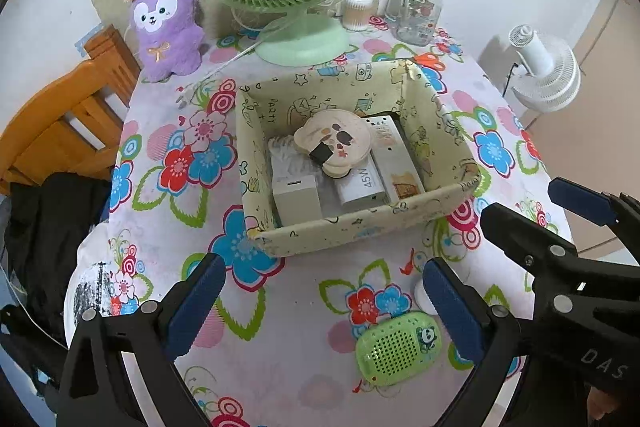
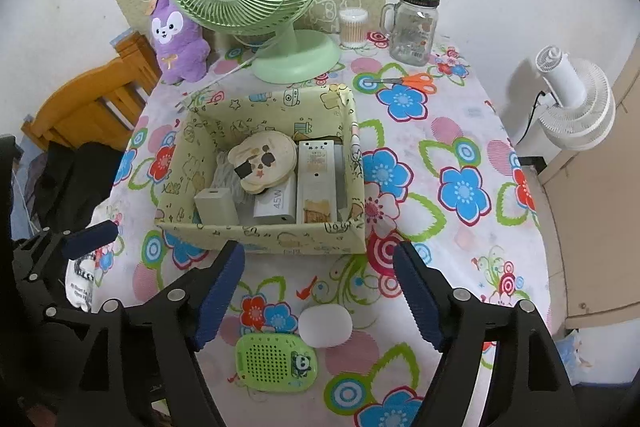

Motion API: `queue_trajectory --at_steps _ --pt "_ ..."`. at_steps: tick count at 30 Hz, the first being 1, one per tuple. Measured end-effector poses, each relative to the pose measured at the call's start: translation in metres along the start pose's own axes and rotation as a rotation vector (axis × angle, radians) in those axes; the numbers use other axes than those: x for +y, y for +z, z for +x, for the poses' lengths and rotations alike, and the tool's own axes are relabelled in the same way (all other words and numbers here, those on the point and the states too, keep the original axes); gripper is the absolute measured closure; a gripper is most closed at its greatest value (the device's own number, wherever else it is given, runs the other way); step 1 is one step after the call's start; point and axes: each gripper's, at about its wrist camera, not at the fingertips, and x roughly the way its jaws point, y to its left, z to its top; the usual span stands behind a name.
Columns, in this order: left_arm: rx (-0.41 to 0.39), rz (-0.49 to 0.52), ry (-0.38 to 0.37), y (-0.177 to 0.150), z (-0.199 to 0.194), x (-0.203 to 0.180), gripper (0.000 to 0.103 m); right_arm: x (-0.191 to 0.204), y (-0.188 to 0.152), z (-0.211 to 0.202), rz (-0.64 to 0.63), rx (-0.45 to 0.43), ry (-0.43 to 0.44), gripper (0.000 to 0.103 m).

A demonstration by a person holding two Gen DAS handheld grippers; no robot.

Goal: Organize rigid objects
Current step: 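Withdraw both open tools from the box toward the green speaker and white puff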

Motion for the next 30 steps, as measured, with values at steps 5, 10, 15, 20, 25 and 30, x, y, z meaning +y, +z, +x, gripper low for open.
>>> queue_trajectory --at_steps 5,10,15,20,25,30 --pt "-0.008 0.014 -0.016 -0.009 -0.005 0.0 0.001 0.003 -0.009 -0.008 0.007 -0.01 -0.019 0.018" --pt "-0.021 0.045 -0.041 -0.019 -0.012 -0.001 0.0 0.008 -0.019 -0.014 0.009 -0.016 -0.042 0.017" --pt "-0.028 0.049 -0.041 -0.026 -0.015 0.0 0.0 0.012 -0.029 -0.02 0.018 -0.025 -0.049 0.017" --pt "-0.021 0.029 -0.032 -0.036 -0.016 0.001 0.0 0.009 -0.034 -0.024 0.023 -0.033 -0.037 0.017" --pt "-0.006 -0.02 -0.021 -0.044 -0.01 -0.006 0.0 0.0 -0.036 -0.022 0.002 -0.042 -0.009 0.017" --pt "0.028 -0.091 -0.018 -0.054 0.004 -0.015 0.0 -0.012 -0.041 -0.013 -0.044 -0.029 0.008 0.017"
